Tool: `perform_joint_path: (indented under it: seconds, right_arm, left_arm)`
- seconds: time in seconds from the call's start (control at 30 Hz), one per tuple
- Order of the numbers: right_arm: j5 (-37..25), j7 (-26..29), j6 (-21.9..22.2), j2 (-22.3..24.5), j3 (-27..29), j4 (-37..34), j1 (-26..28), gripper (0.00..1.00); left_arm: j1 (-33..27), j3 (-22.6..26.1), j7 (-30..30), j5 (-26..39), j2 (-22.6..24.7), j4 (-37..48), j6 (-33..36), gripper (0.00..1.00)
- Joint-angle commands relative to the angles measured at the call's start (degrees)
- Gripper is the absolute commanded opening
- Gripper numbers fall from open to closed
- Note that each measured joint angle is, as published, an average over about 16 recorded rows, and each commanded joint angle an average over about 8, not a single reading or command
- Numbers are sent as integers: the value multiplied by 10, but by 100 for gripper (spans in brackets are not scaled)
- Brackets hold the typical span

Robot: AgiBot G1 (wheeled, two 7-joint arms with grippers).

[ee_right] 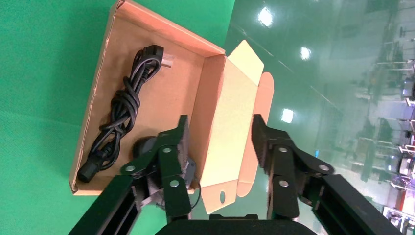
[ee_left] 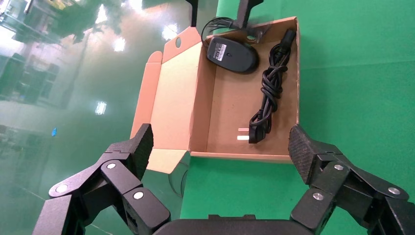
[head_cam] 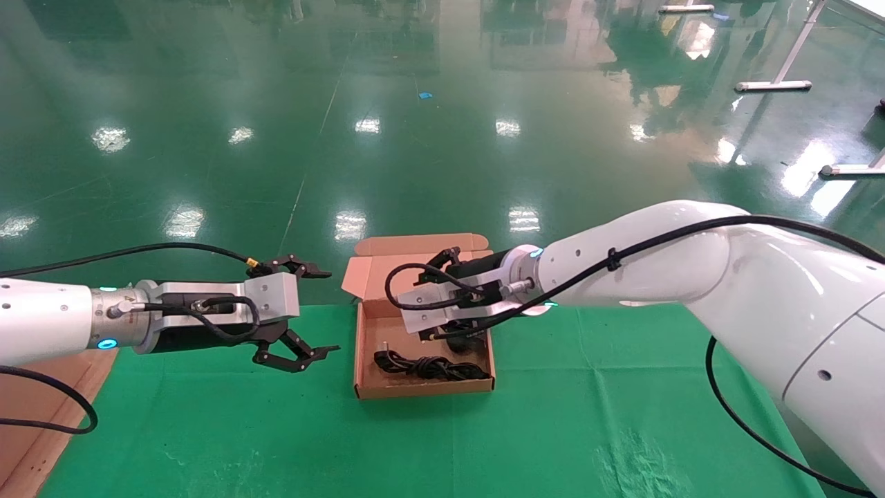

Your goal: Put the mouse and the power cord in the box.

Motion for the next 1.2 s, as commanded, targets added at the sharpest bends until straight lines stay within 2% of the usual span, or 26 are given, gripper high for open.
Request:
perform_joint_path:
  seconds: [0.03,0.37,1.2]
  right_arm:
    - [-1,0,-1,-1,1,-1,0,100]
    - [17,9,-20,21,27,18,-17,100]
    - [195,110,-200,197,278,164,-185,100]
  left_arm:
    - [0,0,0,0,1,1,0,100]
    - [21,-28,-25,-14,-11,-25,18,100]
    - [151,-204,-182,-100,-82,-186,132,100]
